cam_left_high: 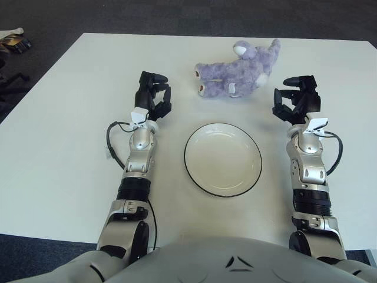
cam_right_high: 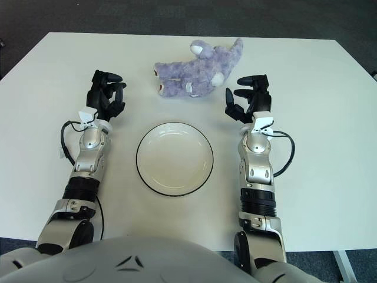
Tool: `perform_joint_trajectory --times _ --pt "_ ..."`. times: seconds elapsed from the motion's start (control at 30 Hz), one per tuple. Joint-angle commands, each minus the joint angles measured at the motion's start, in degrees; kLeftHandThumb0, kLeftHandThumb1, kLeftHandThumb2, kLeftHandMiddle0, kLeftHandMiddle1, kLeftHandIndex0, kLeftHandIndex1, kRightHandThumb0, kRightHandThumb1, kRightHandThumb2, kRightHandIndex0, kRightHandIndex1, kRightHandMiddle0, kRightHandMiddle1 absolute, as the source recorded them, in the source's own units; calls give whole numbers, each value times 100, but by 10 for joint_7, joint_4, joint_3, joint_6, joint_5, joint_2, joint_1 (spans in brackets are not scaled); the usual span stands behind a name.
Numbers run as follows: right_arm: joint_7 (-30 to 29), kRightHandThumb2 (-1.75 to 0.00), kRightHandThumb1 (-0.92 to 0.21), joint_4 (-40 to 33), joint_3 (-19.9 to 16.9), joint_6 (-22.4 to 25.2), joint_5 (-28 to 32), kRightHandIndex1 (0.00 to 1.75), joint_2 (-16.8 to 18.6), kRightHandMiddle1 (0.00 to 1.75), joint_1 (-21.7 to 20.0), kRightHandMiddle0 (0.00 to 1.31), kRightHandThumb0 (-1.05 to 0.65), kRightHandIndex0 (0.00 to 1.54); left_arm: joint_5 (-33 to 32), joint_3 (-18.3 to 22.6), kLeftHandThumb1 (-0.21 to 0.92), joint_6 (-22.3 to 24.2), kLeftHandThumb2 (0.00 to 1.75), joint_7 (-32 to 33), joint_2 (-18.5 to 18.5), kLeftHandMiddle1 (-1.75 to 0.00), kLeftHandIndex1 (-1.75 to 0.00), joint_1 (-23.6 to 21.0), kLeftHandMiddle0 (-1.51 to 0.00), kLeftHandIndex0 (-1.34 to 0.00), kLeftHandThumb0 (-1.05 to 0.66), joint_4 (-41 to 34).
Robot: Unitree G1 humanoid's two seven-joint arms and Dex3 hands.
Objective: Put the doll into the plate.
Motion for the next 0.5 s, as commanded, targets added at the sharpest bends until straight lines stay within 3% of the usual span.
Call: perform_joint_trajectory --times 0.0,0.2,0.47 --pt "7 -107 -26 -15 4 -4 -15 124 -16 129 4 0 -39 2 11 -3 37 -19 105 1 12 -128 -139 -7 -7 -2 -31 15" --pt "19 -107 -23 -12 13 -25 -43 113 -43 115 4 0 -42 0 4 -4 28 -36 113 -9 16 -126 -135 -12 -2 0 -27 27" --pt "53 -103 -22 -15 20 -28 -54 91 -78 108 1 0 -47 0 19 -14 23 -60 115 -13 28 -110 -136 -20 0 0 -28 42"
